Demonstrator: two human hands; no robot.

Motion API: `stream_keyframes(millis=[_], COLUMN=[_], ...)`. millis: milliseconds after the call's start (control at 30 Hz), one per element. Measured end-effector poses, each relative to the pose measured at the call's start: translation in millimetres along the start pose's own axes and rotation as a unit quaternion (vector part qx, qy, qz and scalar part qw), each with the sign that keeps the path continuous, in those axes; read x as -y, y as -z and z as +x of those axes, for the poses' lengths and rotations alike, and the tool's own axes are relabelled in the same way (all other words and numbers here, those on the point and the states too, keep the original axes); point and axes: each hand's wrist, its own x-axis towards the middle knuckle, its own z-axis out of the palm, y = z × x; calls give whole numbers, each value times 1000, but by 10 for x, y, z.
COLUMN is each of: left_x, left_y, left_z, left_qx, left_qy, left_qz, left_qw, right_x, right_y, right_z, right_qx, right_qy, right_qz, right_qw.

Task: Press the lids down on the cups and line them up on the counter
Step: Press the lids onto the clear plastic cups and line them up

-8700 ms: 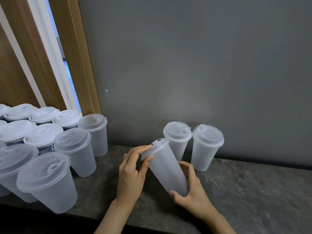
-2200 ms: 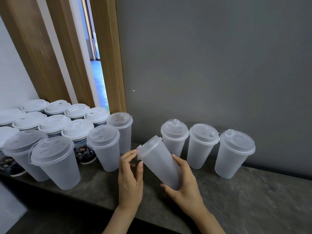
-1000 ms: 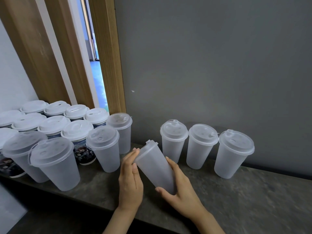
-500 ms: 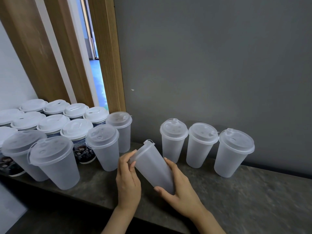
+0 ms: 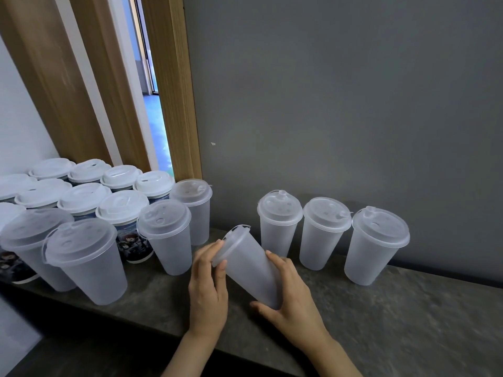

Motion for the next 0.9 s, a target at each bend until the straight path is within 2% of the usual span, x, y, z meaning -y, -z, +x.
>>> stream_keyframes(millis=[133, 267, 500, 733, 900], left_x=[-1, 5, 61, 65, 67], left_y=[-26, -46, -24, -6, -13], left_z=[10, -11, -47, -49, -31], left_qx=[-36, -40, 7, 8, 16], left_qy=[21, 34, 25, 76, 23], left_qz=[-8, -7, -50, -82, -33], left_qw=[999, 999, 998, 994, 999], right_x=[-1, 2, 25, 37, 23], right_y=[6, 15, 31, 12, 7], right_z=[-3, 4, -9, -16, -2], right_qx=[36, 62, -7, -5, -3], right_qy=[-23, -32, -18, -15, -18], right_qz=[45, 67, 52, 20, 38], right_qw=[998, 995, 998, 1000, 999])
